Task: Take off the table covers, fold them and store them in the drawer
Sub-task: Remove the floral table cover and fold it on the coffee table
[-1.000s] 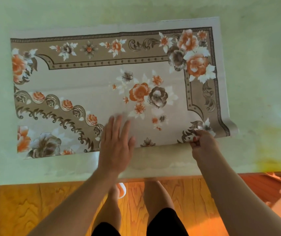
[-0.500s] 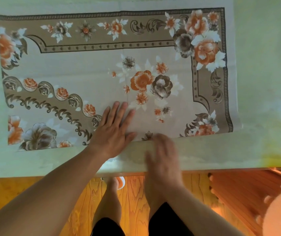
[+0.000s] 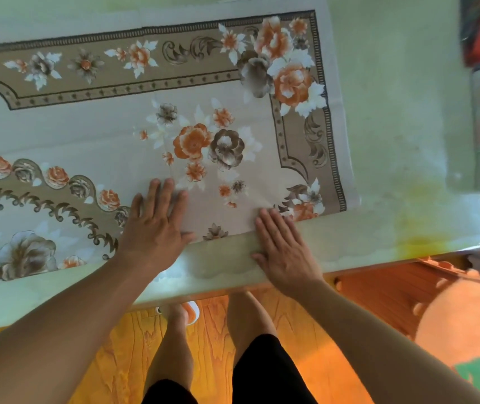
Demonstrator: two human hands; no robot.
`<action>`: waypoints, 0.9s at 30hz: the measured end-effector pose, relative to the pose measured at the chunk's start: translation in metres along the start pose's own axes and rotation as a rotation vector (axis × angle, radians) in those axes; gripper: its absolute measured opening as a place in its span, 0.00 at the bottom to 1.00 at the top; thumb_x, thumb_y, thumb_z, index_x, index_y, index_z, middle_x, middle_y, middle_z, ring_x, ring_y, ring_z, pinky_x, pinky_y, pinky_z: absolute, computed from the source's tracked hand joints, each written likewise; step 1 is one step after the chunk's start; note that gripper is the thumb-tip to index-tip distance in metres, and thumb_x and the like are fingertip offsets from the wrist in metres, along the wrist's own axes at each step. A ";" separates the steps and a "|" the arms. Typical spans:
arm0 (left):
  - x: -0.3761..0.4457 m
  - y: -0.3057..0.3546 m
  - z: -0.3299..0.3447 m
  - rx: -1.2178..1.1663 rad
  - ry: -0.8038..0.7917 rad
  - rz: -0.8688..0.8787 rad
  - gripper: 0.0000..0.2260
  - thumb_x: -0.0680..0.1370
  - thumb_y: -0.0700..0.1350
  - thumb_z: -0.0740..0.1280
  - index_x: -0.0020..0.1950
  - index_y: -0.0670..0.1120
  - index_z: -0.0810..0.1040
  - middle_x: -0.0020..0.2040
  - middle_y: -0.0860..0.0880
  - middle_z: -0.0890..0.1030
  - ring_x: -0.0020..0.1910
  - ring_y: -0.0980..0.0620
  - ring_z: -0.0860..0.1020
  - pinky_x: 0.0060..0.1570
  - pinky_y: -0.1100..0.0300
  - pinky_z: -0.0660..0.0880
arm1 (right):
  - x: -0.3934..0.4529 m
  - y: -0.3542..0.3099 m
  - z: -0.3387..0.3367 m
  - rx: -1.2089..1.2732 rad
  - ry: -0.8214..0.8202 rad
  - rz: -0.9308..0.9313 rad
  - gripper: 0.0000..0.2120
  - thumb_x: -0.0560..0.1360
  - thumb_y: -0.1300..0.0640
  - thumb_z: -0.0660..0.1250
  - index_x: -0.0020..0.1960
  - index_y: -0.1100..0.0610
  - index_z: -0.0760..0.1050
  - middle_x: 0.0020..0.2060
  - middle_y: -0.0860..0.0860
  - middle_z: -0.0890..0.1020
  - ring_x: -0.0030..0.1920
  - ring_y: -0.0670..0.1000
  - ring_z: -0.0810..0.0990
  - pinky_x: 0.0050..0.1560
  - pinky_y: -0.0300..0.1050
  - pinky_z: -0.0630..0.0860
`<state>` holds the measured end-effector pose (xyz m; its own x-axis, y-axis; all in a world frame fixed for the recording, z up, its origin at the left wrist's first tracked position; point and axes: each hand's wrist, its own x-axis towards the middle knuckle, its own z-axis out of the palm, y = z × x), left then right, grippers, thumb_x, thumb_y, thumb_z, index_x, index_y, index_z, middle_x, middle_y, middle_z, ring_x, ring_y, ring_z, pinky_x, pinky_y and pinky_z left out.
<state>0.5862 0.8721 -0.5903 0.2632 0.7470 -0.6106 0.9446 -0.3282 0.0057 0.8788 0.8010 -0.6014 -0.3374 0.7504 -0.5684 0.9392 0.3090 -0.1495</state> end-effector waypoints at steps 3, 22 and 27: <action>-0.001 0.006 -0.011 0.015 -0.041 -0.027 0.40 0.81 0.67 0.50 0.83 0.45 0.41 0.82 0.38 0.37 0.81 0.36 0.38 0.77 0.36 0.52 | -0.021 0.059 -0.008 0.051 0.006 0.202 0.33 0.84 0.39 0.40 0.81 0.56 0.36 0.80 0.54 0.36 0.80 0.53 0.33 0.80 0.57 0.42; -0.004 0.011 -0.013 -0.122 -0.089 -0.066 0.38 0.83 0.61 0.55 0.82 0.47 0.35 0.79 0.43 0.27 0.78 0.39 0.29 0.78 0.33 0.46 | 0.028 -0.084 -0.044 0.360 0.248 0.060 0.29 0.81 0.60 0.49 0.81 0.62 0.50 0.81 0.59 0.50 0.81 0.59 0.44 0.78 0.59 0.54; -0.016 0.003 0.007 -0.212 0.062 -0.102 0.31 0.86 0.51 0.53 0.83 0.51 0.37 0.82 0.42 0.36 0.81 0.38 0.35 0.80 0.39 0.44 | 0.044 -0.158 -0.013 0.219 0.184 -0.064 0.30 0.79 0.58 0.46 0.79 0.67 0.53 0.80 0.63 0.54 0.80 0.63 0.49 0.77 0.60 0.59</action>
<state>0.5838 0.8551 -0.5860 0.1700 0.8063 -0.5665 0.9852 -0.1259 0.1165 0.7147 0.7926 -0.5920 -0.3834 0.8331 -0.3986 0.9002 0.2406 -0.3630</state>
